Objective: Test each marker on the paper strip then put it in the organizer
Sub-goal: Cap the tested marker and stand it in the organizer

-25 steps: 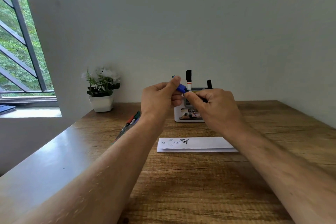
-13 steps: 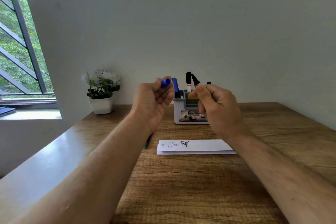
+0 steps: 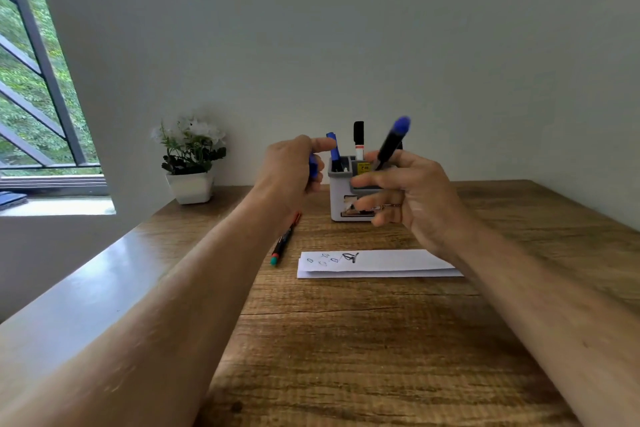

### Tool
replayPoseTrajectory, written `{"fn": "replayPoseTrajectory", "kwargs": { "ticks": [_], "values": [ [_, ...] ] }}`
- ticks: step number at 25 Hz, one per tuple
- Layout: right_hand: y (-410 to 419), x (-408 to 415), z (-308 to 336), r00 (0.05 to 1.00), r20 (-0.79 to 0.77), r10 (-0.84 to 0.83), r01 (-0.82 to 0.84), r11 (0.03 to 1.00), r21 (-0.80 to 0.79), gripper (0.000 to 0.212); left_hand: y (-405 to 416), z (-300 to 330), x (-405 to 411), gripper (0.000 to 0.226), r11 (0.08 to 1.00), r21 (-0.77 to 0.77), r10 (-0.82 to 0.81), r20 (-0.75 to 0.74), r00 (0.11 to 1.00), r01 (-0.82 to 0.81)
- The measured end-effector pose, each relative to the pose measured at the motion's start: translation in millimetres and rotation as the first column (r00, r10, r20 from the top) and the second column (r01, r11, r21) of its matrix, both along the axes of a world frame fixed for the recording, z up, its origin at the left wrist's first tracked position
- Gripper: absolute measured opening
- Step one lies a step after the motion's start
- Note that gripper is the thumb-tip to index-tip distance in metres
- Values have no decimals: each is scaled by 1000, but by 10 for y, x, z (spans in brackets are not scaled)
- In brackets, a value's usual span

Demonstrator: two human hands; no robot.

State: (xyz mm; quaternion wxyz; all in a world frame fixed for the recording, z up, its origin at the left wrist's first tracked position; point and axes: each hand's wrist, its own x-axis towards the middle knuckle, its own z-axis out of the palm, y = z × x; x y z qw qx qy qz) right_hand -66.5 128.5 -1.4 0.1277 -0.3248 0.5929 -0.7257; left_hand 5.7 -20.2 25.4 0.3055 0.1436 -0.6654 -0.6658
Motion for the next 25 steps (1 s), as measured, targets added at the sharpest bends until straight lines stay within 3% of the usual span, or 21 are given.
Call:
{"fn": "replayPoseTrajectory", "kwargs": {
  "ticks": [1,3,5,6,9,12,14,17,25],
  "values": [
    [11,-5,-13,999,-38,-11,13,998,53,11,-15,7,-12,33,999,-31,12,43,999,-11],
    [36,-36,-50,994,-101,-48,66,981,183,26,-55,19,-35,28,958,-287,82,218,973,-16],
    [62,-59,-85,989,-137,-51,92,947,307,34,-47,-8,-33,22,788,-603,187,420,888,119],
    [67,-66,-104,988,-151,-18,71,935,347,29,-38,-28,-16,18,691,-691,212,472,856,210],
    [74,-93,-148,987,-137,88,-28,921,389,16,-62,-84,38,9,600,-682,108,586,803,418],
    [91,-117,-159,978,-96,186,-127,894,431,5,-47,-151,20,12,481,-619,53,728,684,621],
    [105,-119,-157,973,-63,221,-166,867,470,9,-10,-168,11,12,444,-572,39,781,623,690],
    [112,-111,-154,970,-46,240,-180,830,529,13,-13,-205,-15,12,444,-551,23,796,605,707],
    [51,-67,-161,967,-191,169,-15,785,620,17,-16,-209,-25,12,491,-487,-24,821,571,722]
  ]
}}
